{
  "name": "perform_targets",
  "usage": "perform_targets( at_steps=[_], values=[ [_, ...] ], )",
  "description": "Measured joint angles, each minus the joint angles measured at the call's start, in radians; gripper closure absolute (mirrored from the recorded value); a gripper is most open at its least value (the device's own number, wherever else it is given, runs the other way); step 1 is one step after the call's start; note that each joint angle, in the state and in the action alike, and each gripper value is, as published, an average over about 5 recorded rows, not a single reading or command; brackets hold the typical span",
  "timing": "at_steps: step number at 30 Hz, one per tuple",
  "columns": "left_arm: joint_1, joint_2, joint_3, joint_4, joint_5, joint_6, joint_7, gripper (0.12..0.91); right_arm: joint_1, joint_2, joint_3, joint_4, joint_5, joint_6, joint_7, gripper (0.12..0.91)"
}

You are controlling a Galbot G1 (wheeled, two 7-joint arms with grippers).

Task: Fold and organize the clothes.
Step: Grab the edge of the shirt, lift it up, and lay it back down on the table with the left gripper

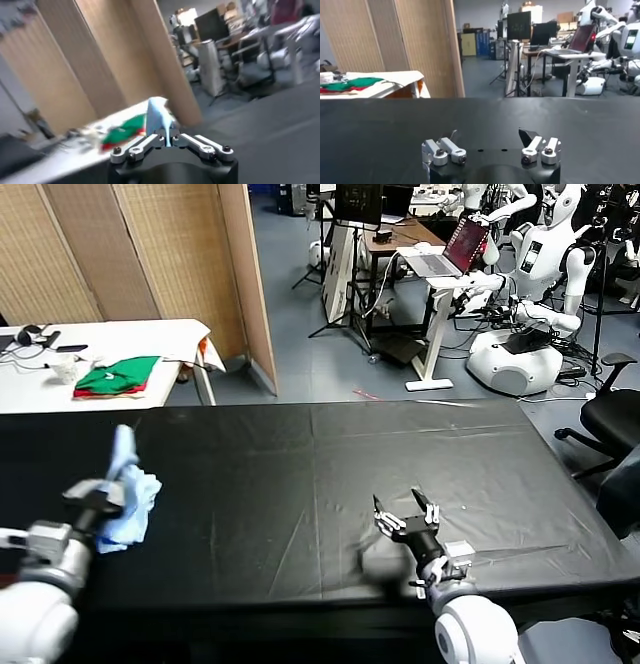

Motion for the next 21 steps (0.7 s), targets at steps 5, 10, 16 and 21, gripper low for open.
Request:
perform_targets(
  at_steps=[5,10,16,21],
  values=[
    [-0.067,-0.115,0.180,0.011,-0.037,-0.008,0.000,0.850,-0.013,0.000,0.004,0.002,0.015,0.000,-0.008,0.118],
    [-0.128,-0.188,0.315,0.058,-0.040,-0.010,0.000,0.850,-0.004,-0.007,-0.014,0.003,0.069,-0.025,-0.012,0.118],
    [-0.143,-0.215,0.379,0.075,-0.062,-0.017,0.037,0.778,0.017,-0.014,-0.047,-0.005,0.162,-0.074,-0.015,0.118],
    [-0.135,-0.215,0.385,0.069,-0.070,-0.051,0.096,0.494,0.034,-0.026,-0.090,-0.020,0.242,-0.117,-0.014,0.118]
  ],
)
